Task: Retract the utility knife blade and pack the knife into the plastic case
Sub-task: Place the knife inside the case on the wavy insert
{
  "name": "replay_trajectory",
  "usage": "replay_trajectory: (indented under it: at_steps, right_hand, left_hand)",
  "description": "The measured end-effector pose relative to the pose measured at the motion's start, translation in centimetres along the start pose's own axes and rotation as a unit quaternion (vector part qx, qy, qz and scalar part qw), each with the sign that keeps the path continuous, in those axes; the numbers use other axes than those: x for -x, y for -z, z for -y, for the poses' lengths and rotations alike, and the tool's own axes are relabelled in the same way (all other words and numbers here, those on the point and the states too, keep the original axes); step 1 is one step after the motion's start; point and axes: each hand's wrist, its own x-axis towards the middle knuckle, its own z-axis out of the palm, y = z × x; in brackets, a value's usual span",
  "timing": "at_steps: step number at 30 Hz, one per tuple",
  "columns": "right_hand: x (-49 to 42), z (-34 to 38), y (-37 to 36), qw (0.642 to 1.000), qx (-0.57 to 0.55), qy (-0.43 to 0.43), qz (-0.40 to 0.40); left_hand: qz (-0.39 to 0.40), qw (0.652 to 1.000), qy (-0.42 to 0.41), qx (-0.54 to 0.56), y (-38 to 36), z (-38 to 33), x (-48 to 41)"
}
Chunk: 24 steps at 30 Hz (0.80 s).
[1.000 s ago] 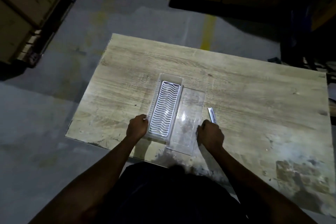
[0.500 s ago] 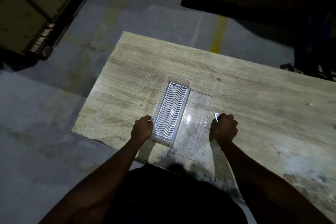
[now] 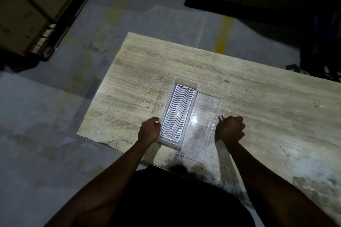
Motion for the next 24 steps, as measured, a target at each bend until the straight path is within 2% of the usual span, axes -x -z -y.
replay_trajectory:
  at_steps: [5, 8, 13, 18, 24]
  right_hand:
    - [1.4, 1.9, 1.3, 0.988, -0.154, -0.018, 0.024]
    - [2.4, 4.2, 2.1, 0.977, -0.209, -0.002, 0.044]
    - [3.6, 9.3, 2.2, 0.950, -0.300, -0.036, 0.080]
    - [5.6, 12.9, 0.2, 0.958, -0.261, -0.042, 0.109]
    - [7.1, 14.5, -2.8, 0.979, -0.149, -0.075, 0.116]
  left_hand:
    - [0.004, 1.000, -0.015, 0.026, 0.8, -0.8, -0.7]
    - [0.010, 0.999, -0.033, 0.028, 1.3, -1.4, -1.2]
    - [0.038, 0.998, -0.044, 0.025, 2.2, -1.9, -2.1]
    - [0.080, 0.994, -0.040, 0.068, 2.7, -1.4, -2.9]
    - [0.131, 0.987, -0.042, 0.079, 3.0, -0.8, -3.9]
